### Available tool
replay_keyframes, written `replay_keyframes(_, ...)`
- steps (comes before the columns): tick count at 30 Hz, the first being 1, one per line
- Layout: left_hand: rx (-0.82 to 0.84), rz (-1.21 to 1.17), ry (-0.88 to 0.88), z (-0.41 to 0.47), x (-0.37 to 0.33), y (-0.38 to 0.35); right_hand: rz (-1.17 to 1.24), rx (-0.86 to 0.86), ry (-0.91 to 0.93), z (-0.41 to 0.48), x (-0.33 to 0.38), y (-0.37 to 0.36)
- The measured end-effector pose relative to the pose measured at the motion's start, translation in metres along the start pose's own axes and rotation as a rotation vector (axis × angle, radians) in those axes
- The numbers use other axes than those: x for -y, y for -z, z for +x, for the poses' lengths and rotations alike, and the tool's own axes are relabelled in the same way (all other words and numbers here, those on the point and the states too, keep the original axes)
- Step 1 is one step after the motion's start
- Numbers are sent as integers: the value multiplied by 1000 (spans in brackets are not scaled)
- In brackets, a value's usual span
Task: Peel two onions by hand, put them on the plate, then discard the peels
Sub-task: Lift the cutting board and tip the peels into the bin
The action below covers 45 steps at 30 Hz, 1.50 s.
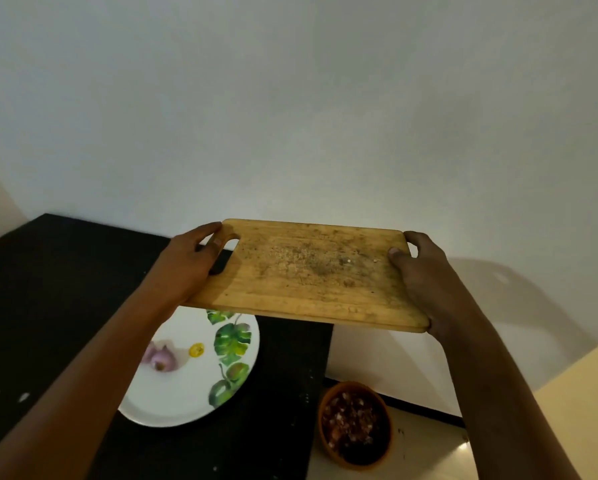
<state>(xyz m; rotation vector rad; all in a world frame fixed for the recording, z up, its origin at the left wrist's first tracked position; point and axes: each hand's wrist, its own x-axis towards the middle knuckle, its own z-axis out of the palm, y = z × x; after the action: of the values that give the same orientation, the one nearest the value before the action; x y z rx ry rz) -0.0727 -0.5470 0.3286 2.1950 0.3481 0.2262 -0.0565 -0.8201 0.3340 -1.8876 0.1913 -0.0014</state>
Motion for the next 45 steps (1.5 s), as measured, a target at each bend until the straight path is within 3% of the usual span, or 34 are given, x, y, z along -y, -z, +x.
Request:
replay_keyframes(13, 32, 35, -109, 38, 47, 109, 48, -129, -3, -46, 40, -108)
replay_keyframes(29, -16, -6, -36, 22, 95, 162, -50, -28, 68, -59, 69, -157)
replay_keyframes(37, 4, -12, -38, 79, 137, 197, -36, -38, 30, -39, 84, -229)
replay_keyframes(45, 47, 69, -115, 166, 199, 246, -4, -165, 9, -18, 98, -331)
